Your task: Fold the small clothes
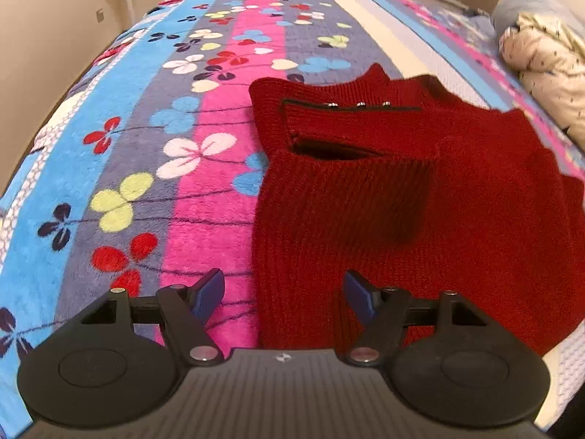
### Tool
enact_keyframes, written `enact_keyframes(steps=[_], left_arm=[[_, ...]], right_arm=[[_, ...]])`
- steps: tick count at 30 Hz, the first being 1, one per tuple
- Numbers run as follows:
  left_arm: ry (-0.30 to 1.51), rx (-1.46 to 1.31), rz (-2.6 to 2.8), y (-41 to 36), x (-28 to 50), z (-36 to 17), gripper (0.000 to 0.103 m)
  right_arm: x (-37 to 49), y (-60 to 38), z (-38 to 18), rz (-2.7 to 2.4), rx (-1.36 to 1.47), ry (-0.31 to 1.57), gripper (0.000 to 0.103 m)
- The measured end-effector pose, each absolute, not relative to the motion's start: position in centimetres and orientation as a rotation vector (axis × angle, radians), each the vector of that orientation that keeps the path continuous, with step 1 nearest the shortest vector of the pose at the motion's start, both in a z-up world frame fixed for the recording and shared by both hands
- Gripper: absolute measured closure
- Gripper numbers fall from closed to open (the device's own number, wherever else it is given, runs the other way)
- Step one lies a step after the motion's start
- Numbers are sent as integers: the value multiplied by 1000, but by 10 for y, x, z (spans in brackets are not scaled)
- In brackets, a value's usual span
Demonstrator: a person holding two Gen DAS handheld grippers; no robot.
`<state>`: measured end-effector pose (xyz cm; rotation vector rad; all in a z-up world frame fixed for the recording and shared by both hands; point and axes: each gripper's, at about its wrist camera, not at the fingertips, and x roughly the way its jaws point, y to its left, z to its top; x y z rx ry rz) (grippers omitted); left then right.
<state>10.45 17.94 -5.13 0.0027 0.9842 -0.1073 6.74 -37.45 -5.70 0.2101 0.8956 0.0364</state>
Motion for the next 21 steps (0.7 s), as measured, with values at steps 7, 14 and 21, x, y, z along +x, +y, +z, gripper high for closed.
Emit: enact_keyframes(steps=[7,14,21], left_arm=[[986,45,-91,168,113,-58,26],[959,41,-75,165,118,-56,26],[949,-8,-68,171,125,-55,54]], right_arm=[[76,-367,-61,6,202,895,34],[80,-361,-63,3,189,899,36],[75,-352,-56,66,141,855,89]])
